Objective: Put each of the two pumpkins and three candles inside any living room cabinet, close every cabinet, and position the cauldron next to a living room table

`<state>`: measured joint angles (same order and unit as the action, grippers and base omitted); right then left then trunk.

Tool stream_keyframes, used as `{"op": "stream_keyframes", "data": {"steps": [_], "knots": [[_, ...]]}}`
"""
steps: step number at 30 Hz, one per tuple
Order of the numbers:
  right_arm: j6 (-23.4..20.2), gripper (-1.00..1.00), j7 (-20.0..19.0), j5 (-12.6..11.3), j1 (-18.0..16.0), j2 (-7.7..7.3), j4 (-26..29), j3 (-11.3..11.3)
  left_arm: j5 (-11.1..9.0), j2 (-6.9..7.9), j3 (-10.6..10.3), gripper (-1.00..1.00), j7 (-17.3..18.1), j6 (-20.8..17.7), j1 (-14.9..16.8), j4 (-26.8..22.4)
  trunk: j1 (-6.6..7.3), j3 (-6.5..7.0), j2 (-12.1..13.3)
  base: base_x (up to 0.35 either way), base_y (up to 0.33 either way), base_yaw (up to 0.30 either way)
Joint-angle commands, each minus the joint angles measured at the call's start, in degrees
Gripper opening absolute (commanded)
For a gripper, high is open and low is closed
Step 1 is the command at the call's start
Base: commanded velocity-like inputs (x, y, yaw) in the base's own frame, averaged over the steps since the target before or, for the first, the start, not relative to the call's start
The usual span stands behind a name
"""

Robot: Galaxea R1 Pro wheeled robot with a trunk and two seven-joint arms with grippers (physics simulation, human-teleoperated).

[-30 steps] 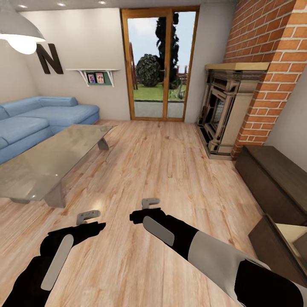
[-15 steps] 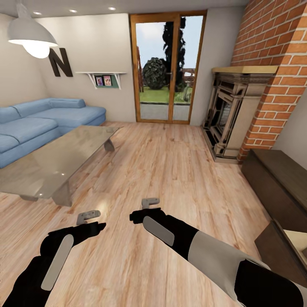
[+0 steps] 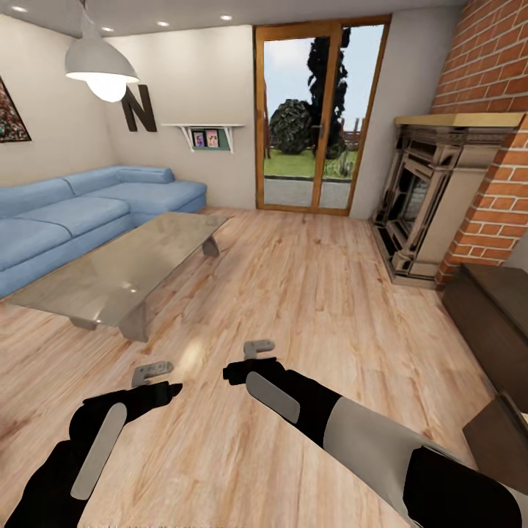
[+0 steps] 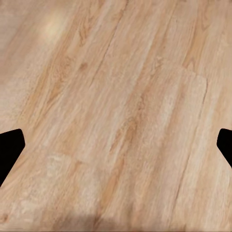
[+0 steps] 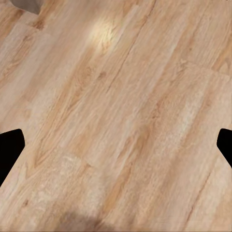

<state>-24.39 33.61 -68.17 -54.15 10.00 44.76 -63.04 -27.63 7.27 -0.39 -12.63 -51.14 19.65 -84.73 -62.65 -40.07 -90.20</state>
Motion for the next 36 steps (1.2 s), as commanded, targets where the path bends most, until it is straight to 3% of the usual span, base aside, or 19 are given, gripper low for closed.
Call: {"op": "stream_keyframes", "data": {"steps": [1,15,36], "knots": [[-0.1,1.00,0.4,-0.3,-0.1,0.00,0.1,-0.2,-0.6,0.03,0.0,1.00,-0.5,-0.2,0.0,-0.1,0.00,-0.06,0.0,-0.001,0.000,0.289],[0.0,1.00,0.4,-0.3,-0.1,0.00,0.1,-0.2,-0.6,0.03,0.0,1.00,-0.5,-0.2,0.0,-0.1,0.00,-0.06,0.0,0.000,0.000,0.269],[1.2,1.00,0.3,-0.4,-0.1,0.00,0.1,-0.1,-0.6,0.03,0.0,1.00,-0.5,-0.2,0.0,0.0,0.00,-0.06,0.0,0.000,0.000,0.011]]}}
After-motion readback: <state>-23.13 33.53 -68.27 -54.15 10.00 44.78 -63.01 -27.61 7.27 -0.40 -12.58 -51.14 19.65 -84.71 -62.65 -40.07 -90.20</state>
